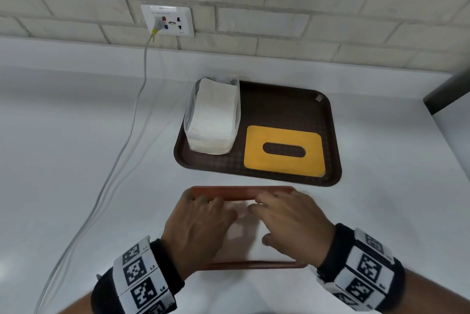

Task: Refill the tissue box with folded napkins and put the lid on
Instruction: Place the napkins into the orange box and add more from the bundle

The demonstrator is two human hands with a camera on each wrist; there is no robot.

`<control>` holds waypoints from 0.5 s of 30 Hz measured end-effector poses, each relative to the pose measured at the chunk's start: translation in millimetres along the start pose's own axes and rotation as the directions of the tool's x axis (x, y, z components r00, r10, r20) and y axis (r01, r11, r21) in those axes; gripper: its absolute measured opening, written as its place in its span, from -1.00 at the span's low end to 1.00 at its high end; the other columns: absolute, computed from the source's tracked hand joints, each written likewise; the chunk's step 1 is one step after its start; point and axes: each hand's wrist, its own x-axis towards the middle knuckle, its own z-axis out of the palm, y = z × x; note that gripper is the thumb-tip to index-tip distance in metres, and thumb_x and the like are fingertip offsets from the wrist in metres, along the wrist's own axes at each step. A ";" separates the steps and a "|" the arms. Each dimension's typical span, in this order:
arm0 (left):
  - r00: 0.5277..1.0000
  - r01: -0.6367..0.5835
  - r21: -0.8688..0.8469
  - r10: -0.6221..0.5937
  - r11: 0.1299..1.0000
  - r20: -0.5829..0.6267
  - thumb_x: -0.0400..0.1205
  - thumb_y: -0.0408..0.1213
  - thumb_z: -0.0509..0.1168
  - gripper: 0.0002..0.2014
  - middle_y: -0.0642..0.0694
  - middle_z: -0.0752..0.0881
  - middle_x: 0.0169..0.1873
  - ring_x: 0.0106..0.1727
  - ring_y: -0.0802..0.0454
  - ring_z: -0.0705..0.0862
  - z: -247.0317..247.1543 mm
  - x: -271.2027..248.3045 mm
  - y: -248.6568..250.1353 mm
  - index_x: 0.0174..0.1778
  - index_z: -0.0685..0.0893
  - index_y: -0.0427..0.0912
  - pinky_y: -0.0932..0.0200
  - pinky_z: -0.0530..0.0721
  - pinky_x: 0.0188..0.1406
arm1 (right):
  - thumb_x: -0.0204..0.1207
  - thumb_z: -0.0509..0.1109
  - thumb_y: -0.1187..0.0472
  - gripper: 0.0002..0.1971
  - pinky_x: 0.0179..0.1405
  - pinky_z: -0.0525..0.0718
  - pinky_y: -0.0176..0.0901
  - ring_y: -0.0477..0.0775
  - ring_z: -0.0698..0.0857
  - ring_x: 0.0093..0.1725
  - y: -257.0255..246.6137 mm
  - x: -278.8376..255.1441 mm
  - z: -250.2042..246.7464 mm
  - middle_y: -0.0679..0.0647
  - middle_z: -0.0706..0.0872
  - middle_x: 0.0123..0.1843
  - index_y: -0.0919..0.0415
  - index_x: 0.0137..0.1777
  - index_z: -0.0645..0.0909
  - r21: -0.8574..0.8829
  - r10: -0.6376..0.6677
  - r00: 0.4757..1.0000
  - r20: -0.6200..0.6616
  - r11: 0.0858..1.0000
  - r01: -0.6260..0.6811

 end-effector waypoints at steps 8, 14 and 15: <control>0.982 -0.054 0.021 0.050 0.998 0.180 0.54 -0.14 0.37 -0.77 -0.05 0.77 -0.08 -0.09 -0.17 0.78 2.1 -2.6 3.0 0.10 0.75 0.00 -0.15 0.53 0.18 | 0.53 0.36 -0.18 -0.48 -0.17 0.27 -0.07 0.22 0.66 0.13 7.3 -1.4 3.2 0.07 0.66 0.19 0.02 0.43 0.53 -0.043 -0.078 0.989 0.128 0.996 0.084; 0.983 -0.158 -0.026 0.160 0.987 0.091 0.41 0.10 0.44 -0.78 0.04 0.68 -0.41 -0.51 -0.04 0.66 4.1 -6.3 3.1 -0.31 0.76 0.02 0.04 0.32 -0.35 | 0.61 0.20 -0.31 -0.43 0.15 0.63 0.11 0.19 0.59 0.31 14.1 -14.9 -9.2 0.01 0.65 0.32 -0.04 0.51 0.42 0.267 -0.192 0.960 0.206 0.954 0.134; 0.983 -0.160 -0.049 0.163 0.986 0.078 0.58 0.07 0.31 -0.74 -0.01 0.72 -0.24 -0.32 -0.09 0.72 5.2 -6.7 5.7 -0.15 0.79 0.00 0.03 0.32 -0.23 | 0.63 0.17 -0.32 -0.43 0.23 0.62 0.17 0.20 0.61 0.30 13.2 -15.2 -8.1 0.06 0.67 0.33 -0.05 0.54 0.37 0.307 -0.220 0.941 0.258 0.942 0.136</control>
